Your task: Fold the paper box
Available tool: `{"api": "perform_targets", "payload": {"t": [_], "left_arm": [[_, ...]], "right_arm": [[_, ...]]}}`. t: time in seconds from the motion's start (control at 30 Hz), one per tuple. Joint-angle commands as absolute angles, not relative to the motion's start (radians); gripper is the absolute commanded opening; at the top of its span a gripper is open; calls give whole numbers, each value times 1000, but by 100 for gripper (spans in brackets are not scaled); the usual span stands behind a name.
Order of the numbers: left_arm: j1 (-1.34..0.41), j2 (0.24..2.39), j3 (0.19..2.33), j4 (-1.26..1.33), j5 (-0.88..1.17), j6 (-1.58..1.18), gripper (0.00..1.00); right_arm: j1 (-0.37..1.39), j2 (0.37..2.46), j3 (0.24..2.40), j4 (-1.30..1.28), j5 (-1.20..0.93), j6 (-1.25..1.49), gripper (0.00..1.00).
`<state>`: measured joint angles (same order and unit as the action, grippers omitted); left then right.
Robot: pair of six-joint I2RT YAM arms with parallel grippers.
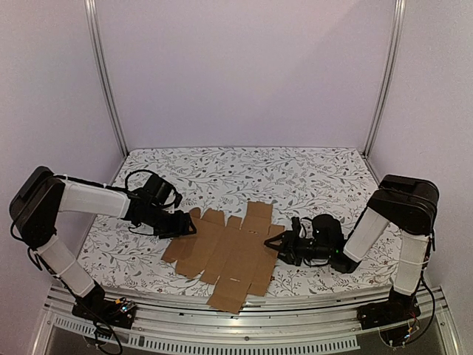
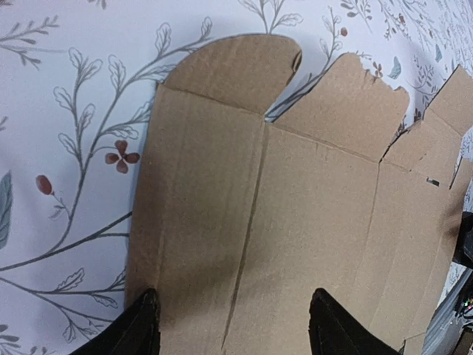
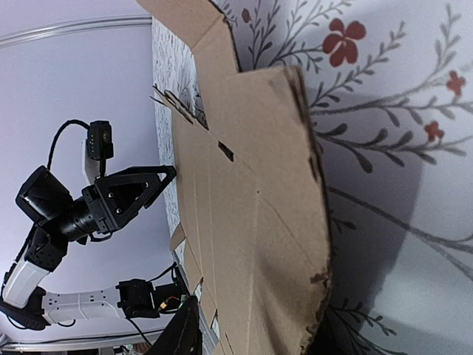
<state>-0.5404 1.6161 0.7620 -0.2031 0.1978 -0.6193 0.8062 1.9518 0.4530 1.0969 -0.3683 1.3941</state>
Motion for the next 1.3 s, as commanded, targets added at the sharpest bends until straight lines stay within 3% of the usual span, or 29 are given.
{"api": "perform_targets", "payload": {"t": [0.0, 0.3, 0.43, 0.63, 0.83, 1.27], "left_arm": [[-548, 1647, 724, -279, 182, -632, 68], [-548, 1653, 729, -278, 185, -632, 67], [-548, 1653, 729, -277, 186, -632, 67], [-548, 1628, 734, -291, 189, -631, 66], [-549, 1540, 775, -366, 158, -609, 69], [-549, 1277, 948, -586, 81, -562, 83]], "right_arm": [[816, 1993, 420, 1133, -341, 1418, 35], [816, 2044, 397, 1229, -334, 1454, 21], [815, 2077, 404, 1296, -340, 1478, 1], [816, 2093, 409, 1337, -341, 1497, 0], [816, 2022, 447, 1215, -365, 1453, 0], [773, 1722, 675, 525, -460, 1133, 0]]}}
